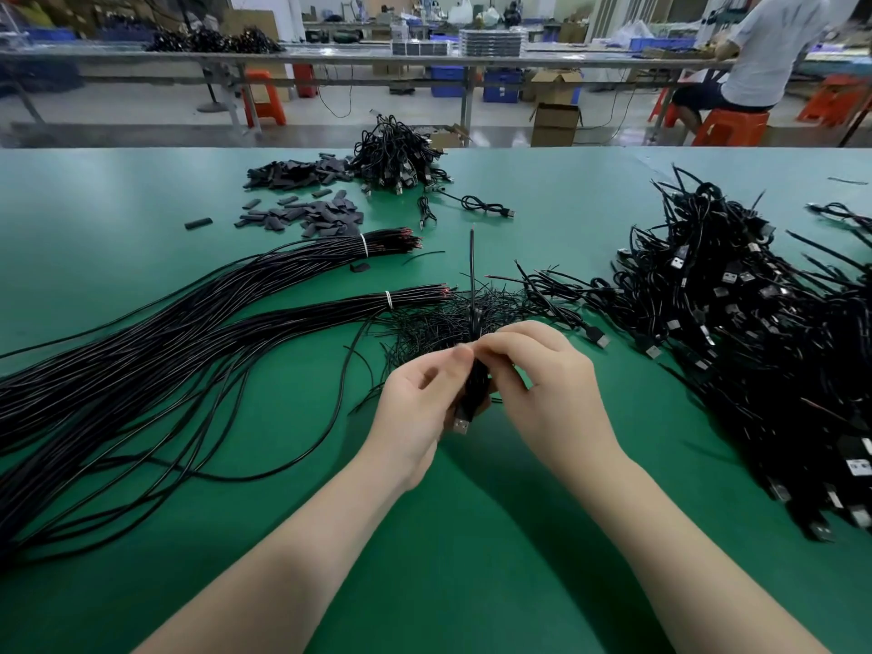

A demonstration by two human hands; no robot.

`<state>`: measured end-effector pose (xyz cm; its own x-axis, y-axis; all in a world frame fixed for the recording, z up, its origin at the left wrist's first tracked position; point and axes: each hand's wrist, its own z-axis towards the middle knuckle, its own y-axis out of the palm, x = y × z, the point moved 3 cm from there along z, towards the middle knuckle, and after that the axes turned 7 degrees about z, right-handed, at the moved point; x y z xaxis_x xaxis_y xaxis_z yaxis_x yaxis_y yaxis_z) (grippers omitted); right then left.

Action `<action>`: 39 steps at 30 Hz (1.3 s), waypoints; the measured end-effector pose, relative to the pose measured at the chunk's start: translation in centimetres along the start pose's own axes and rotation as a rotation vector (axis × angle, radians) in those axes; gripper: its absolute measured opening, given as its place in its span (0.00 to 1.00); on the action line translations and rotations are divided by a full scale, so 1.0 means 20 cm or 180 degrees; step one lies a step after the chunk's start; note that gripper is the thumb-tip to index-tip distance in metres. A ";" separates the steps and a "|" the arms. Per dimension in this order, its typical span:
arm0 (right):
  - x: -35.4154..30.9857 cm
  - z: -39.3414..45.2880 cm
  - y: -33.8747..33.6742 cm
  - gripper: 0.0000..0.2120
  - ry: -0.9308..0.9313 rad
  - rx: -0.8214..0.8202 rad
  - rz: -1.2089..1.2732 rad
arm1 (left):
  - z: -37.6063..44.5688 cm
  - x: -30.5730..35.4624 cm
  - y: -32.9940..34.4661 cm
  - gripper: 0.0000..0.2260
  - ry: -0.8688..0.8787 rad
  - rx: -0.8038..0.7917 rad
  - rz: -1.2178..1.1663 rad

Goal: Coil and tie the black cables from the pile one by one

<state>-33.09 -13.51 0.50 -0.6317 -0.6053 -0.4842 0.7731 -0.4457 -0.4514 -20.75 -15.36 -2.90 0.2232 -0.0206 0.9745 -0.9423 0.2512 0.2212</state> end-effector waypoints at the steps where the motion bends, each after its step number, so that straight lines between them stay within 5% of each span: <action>1: 0.01 0.00 0.00 0.05 0.0048 -0.0031 0.0067 | 0.00 0.00 0.00 0.16 -0.0007 -0.0031 0.0009; 7: 0.05 0.00 0.00 0.08 0.0713 -0.0175 0.0921 | 0.01 -0.03 -0.01 0.17 -0.0226 0.0037 -0.0212; 12: 0.13 -0.05 0.05 0.11 0.2233 -0.0169 0.3093 | 0.02 -0.02 -0.02 0.11 -0.0353 -0.0178 -0.0427; 15: 0.15 -0.09 0.06 0.20 0.2571 -0.0703 0.3939 | 0.01 -0.03 -0.02 0.09 -0.0481 -0.0471 -0.0381; 20: 0.14 -0.08 0.01 0.08 0.2549 -0.1123 0.3791 | -0.01 -0.04 0.00 0.11 -0.0803 -0.0685 -0.0184; 25: 0.10 0.02 -0.11 0.07 0.2464 -0.0098 0.3420 | -0.02 -0.09 0.04 0.15 -0.0056 -0.0042 0.0593; 27: 0.07 0.11 -0.25 0.02 0.2349 0.0261 0.2794 | -0.03 -0.09 0.01 0.09 0.0589 0.0152 0.1201; 33: 0.19 0.35 -0.94 0.13 0.0675 0.0958 -0.2261 | -0.06 -0.09 0.00 0.17 0.1169 0.0121 0.2180; 37: 0.57 0.25 -1.32 0.08 0.2264 0.0242 -0.3392 | -0.08 -0.09 0.00 0.17 0.1234 0.0059 0.2372; 39: 0.69 0.11 -1.34 0.19 0.3108 -0.0481 -0.3216 | -0.09 -0.09 0.00 0.18 0.1244 0.0044 0.2444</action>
<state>-62.47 -11.45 7.57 -0.7347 0.6491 -0.1971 -0.0041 -0.2948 -0.9556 -20.69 -13.68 -4.68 -0.4098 0.4855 0.7723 -0.8698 0.0471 -0.4912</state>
